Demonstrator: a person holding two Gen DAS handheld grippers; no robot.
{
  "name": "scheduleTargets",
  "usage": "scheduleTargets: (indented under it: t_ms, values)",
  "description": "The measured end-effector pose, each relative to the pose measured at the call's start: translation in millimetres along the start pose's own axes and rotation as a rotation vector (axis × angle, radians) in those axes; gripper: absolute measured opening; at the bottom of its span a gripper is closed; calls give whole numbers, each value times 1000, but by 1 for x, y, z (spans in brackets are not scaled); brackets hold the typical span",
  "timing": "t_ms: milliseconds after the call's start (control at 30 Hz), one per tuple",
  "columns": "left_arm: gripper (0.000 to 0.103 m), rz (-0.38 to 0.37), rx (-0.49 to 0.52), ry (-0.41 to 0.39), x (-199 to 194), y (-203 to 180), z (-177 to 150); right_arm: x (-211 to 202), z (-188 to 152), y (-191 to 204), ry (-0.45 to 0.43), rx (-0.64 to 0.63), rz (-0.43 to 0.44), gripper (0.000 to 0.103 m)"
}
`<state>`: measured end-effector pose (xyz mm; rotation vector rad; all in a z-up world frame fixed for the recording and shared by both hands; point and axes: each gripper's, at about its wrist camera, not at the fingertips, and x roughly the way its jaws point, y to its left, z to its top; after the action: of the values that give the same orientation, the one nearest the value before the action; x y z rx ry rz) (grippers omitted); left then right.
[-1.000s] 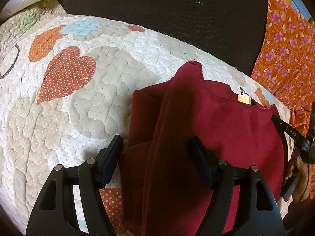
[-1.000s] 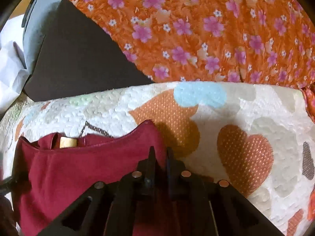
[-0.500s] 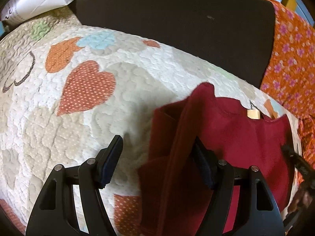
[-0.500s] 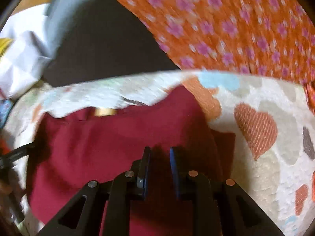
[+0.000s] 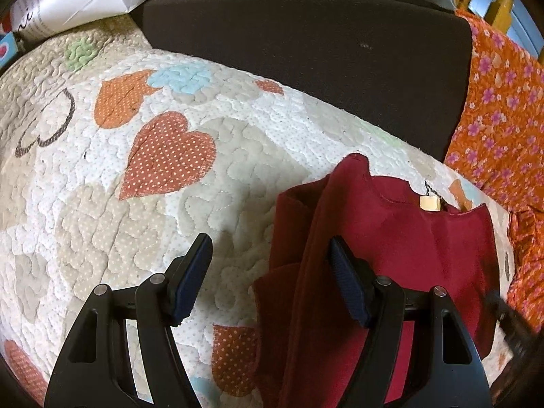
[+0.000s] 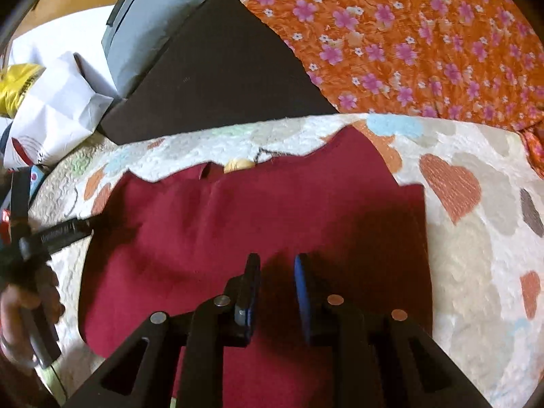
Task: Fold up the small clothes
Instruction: 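Release the folded sweatshirt and open both tools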
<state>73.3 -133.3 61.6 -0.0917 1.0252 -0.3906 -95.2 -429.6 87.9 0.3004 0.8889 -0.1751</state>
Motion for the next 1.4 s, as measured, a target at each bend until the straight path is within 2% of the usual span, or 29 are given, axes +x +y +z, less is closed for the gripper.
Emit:
scheduleTargets:
  t_ms: [233, 300, 400, 600, 733, 833, 900, 967, 1100, 1167, 1267, 1333, 1400]
  values:
    - [71, -17, -38, 34, 17, 4, 1, -19, -33, -14, 63, 41, -33, 22]
    - [71, -9, -31, 36, 20, 5, -1, -22, -41, -16, 73, 63, -34, 29]
    - [71, -6, -28, 40, 14, 3, -3, -20, -54, -14, 136, 101, -27, 30]
    - [71, -37, 44, -2, -23, -9, -11, -67, -53, 10, 74, 83, -32, 30]
    - [71, -67, 39, 19, -43, -11, -24, -98, -47, 27, 26, 46, -48, 32]
    - [71, -81, 18, 26, -61, -7, -35, -106, -40, 33, 29, 37, -50, 33]
    - [71, -89, 6, 24, -70, -2, -44, -105, -30, 38, 24, -17, -75, 33]
    - [71, -59, -7, 18, -73, 8, -54, -99, -19, 40, 11, -81, -125, 33]
    - [71, 24, 8, 19, -60, 25, -56, -77, 3, 32, -17, -78, -114, 33]
    - [71, 44, -7, 12, -53, 31, -51, -60, 13, 28, -5, -56, -86, 33]
    - [71, 14, -42, 39, -36, 33, -42, -30, 28, 30, 23, -67, -33, 33]
    - [71, 3, -29, 54, -26, 28, -38, -11, 38, 43, 24, -69, 56, 33]
    - [71, 39, 2, 42, -21, 23, -36, 13, 47, 60, 39, -64, 135, 33]
